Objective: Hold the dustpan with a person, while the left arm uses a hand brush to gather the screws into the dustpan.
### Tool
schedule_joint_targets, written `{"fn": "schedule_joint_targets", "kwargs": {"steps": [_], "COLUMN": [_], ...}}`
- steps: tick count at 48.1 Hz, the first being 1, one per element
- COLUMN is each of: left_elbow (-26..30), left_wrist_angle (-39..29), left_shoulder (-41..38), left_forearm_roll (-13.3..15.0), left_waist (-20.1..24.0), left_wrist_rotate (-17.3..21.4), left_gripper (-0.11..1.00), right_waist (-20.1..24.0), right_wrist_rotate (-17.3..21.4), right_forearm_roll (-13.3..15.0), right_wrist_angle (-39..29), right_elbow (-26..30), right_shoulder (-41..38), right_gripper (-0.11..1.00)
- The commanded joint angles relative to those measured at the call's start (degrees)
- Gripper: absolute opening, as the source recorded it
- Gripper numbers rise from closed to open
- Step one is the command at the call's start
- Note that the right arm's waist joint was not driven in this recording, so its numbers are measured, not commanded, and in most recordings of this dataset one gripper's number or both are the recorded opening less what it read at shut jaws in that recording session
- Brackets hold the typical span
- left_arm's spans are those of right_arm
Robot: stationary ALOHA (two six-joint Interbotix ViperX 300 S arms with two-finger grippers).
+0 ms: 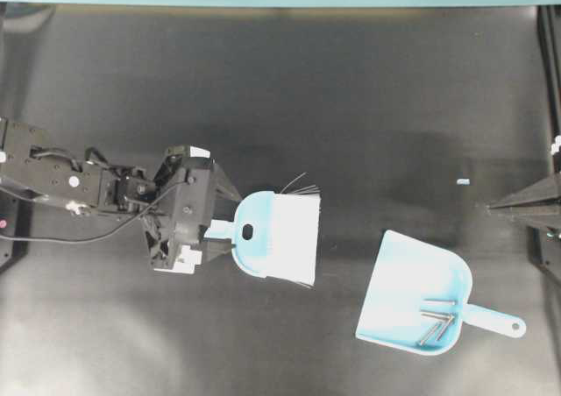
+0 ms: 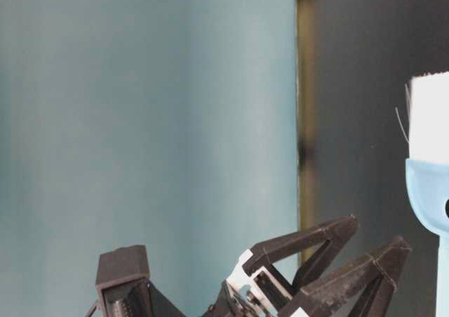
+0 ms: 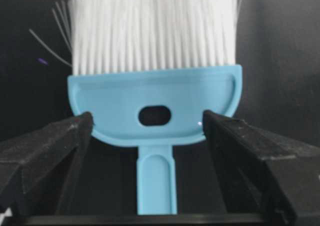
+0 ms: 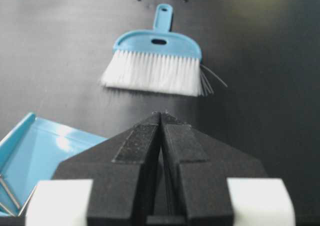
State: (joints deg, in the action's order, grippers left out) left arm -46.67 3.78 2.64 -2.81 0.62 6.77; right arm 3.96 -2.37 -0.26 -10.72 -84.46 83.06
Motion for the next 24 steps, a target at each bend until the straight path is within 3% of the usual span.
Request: {"fn": "schedule_joint_targets", "kwargs": {"steps": [1,13,24], "left_elbow": [0.1,-2.2,-7.8], "left_wrist_angle": [0.3,-0.1,-0.4], "left_shoulder": [1.3,2.5,6.2], "left_forearm_roll": [-0.2,-0.2,-0.2], "left_waist": [-0.4,-0.6,-3.9], "left_wrist_rotate": [-0.1,-0.2,-0.2], "left_gripper": [0.84,0.84,0.84], "right_waist": [0.0,0.0,0.0], "right_wrist_rotate": [-0.4,-0.4,-0.4], "right_forearm_roll": [0.0,0.0,0.1], "right_wrist_angle": [0.3,0.3,0.3], "right_elbow": [0.4,0.3,0.3], "right_shoulder": [-0.3,-0.3,-0.3], "right_gripper": [0.0,0.0,0.0]}}
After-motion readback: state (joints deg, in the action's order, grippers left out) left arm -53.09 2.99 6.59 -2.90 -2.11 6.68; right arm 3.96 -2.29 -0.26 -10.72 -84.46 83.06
